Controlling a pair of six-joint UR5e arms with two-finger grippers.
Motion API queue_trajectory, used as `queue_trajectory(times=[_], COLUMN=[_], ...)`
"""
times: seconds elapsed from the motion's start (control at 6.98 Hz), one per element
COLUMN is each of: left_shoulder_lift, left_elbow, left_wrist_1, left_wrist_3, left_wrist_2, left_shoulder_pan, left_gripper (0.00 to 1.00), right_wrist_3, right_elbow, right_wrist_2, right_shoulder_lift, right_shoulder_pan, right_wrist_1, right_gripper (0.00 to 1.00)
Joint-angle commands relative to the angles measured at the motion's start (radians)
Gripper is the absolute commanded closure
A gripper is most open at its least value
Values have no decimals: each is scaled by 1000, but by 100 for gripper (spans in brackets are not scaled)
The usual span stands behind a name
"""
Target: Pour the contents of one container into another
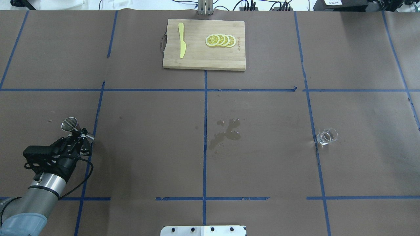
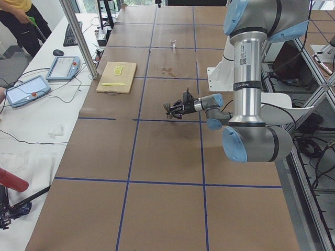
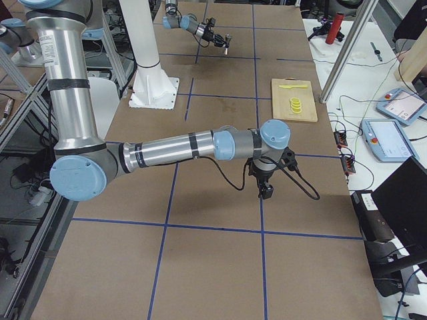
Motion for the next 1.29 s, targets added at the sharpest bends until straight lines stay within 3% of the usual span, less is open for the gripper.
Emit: queue_trajectory(times=[0.0, 0.14, 0.29, 0.72, 0.86, 1.15], left_shoulder_lift=[1, 5, 2, -9, -9, -15], left_elbow=[-28, -10, 16, 18, 21, -7], left_wrist_1=[-125, -222, -232, -238, -238, -241], left_wrist_3=[102, 112, 142, 186, 246, 318], left_wrist_2=[-5, -6, -5, 1, 1, 3], left_shoulder_pan=[-14, -14, -14, -14, -14, -13], left_gripper=[100, 100, 100, 100, 100, 100], right_wrist_3=[35, 91, 137, 543, 717, 869], right_elbow=[-6, -11, 6, 11, 11, 12], right_wrist_2=[-5, 1, 5, -20, -70, -152], right_shoulder_lift=[-26, -27, -50, -226, -281, -403], right_shoulder_pan=[0, -2, -2, -103, -147, -204], right_wrist_1=[155, 225, 319, 918, 1108, 1387], right_gripper=[0, 0, 0, 0, 0, 0])
